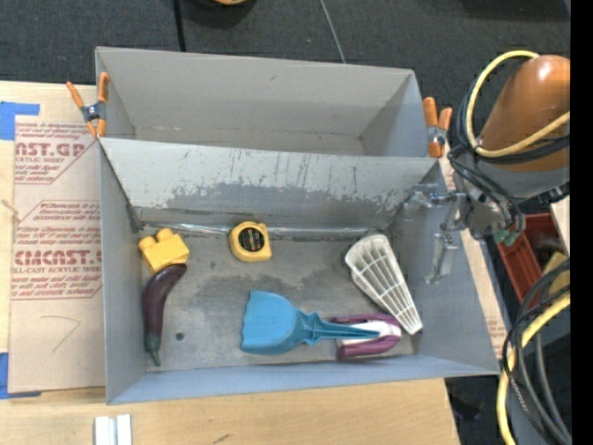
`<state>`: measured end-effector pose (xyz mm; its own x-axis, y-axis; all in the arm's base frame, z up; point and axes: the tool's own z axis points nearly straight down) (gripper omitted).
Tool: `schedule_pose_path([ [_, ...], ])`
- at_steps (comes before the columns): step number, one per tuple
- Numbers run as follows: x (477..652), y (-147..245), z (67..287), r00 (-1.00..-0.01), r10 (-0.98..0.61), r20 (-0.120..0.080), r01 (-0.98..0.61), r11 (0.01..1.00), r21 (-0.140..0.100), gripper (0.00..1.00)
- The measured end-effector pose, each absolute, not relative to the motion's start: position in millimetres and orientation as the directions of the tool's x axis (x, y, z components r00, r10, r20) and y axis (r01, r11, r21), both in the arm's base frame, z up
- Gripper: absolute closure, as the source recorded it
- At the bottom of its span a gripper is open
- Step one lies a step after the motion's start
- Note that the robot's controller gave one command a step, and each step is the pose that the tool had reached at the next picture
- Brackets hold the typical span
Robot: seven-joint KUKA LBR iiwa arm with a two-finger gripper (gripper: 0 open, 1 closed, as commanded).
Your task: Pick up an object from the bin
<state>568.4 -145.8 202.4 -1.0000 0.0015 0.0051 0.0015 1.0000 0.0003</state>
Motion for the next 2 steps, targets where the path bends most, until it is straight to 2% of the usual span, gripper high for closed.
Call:
schedule_pose_path([
  [1, 569.9, -145.1, 207.4, -1.000, 0.000, -0.003, 0.000, 1.000, -0.001, 0.00],
  [2, 580.4, -122.7, 150.1, -0.998, -0.062, -0.006, -0.062, 0.998, -0.002, 0.00],
])
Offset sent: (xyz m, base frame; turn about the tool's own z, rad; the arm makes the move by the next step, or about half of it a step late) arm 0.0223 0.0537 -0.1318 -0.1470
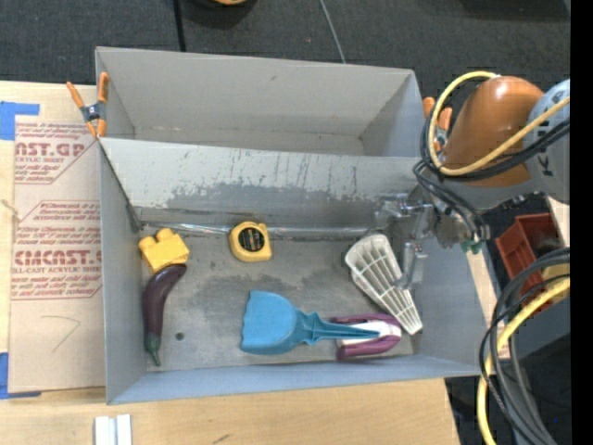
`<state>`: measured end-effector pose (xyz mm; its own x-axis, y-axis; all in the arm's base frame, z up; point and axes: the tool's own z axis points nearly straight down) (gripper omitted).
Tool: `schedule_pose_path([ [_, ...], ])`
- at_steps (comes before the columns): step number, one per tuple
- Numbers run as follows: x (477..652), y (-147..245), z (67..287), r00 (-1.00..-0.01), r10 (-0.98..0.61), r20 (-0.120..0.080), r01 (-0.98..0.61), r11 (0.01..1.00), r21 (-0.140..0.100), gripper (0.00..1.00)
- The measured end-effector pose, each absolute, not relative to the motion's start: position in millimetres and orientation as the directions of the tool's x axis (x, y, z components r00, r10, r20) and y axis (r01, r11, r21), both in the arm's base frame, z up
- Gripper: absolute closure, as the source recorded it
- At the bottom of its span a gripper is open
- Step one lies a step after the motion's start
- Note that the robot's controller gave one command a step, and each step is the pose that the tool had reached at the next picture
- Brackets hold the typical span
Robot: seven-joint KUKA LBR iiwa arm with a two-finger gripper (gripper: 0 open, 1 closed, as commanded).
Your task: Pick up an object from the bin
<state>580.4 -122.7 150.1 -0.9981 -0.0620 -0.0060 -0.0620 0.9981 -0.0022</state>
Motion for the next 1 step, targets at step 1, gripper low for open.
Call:
schedule_pose_path([
  [1, 531.3, -130.5, 89.0, -0.996, -0.087, -0.011, -0.087, 0.996, -0.003, 0.00],
])
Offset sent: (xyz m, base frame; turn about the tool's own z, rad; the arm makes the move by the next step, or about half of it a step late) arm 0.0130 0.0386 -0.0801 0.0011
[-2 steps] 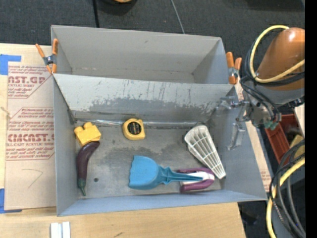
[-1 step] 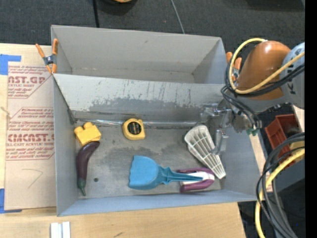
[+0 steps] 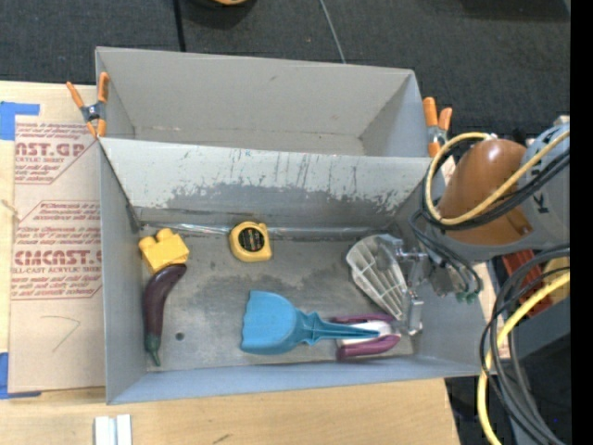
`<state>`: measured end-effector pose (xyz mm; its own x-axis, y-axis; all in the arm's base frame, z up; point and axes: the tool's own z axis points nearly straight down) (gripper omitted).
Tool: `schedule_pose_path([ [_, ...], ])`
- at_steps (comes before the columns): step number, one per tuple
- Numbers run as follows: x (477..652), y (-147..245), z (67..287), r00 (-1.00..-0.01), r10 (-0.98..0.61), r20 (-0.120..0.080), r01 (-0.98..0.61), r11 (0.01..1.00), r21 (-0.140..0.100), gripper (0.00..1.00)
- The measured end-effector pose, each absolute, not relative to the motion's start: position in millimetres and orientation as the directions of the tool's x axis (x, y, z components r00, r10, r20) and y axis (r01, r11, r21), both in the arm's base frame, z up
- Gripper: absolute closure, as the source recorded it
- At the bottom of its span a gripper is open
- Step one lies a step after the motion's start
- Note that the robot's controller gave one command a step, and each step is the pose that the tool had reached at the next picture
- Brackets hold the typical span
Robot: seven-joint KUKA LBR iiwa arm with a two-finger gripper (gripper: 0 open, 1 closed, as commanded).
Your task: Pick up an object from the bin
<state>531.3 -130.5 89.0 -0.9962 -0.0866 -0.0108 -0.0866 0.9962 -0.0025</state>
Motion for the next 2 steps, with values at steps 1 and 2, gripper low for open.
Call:
schedule_pose_path([
  [1, 565.8, -108.4, 80.8, -0.998, -0.068, -0.013, -0.068, 0.998, -0.005, 0.00],
  [2, 568.1, -128.1, 72.8, -0.990, -0.140, -0.019, -0.140, 0.990, 0.015, 1.00],
])
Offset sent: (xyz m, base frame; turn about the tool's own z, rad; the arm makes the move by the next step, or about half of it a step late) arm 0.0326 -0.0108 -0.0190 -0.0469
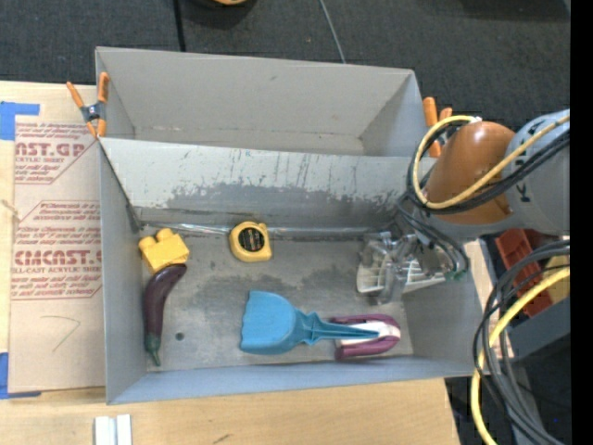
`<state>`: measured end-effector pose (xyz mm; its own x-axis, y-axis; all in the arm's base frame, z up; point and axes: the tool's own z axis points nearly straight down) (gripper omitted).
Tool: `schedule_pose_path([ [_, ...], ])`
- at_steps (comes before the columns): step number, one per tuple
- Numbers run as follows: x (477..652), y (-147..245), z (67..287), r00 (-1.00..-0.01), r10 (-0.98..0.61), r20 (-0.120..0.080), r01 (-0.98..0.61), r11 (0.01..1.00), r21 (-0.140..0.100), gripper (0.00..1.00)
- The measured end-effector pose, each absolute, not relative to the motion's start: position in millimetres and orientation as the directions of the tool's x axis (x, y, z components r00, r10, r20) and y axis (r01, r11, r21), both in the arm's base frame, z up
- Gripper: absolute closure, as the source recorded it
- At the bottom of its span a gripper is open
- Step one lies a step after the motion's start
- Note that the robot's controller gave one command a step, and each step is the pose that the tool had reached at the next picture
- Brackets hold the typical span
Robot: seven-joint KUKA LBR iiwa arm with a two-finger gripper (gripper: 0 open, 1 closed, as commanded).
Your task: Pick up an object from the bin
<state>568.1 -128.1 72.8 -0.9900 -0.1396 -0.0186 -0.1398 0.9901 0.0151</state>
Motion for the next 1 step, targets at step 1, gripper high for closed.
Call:
schedule_pose_path([
  [1, 568.1, -128.1, 72.7, -0.990, -0.139, -0.018, -0.140, 0.990, 0.015, 1.00],
])
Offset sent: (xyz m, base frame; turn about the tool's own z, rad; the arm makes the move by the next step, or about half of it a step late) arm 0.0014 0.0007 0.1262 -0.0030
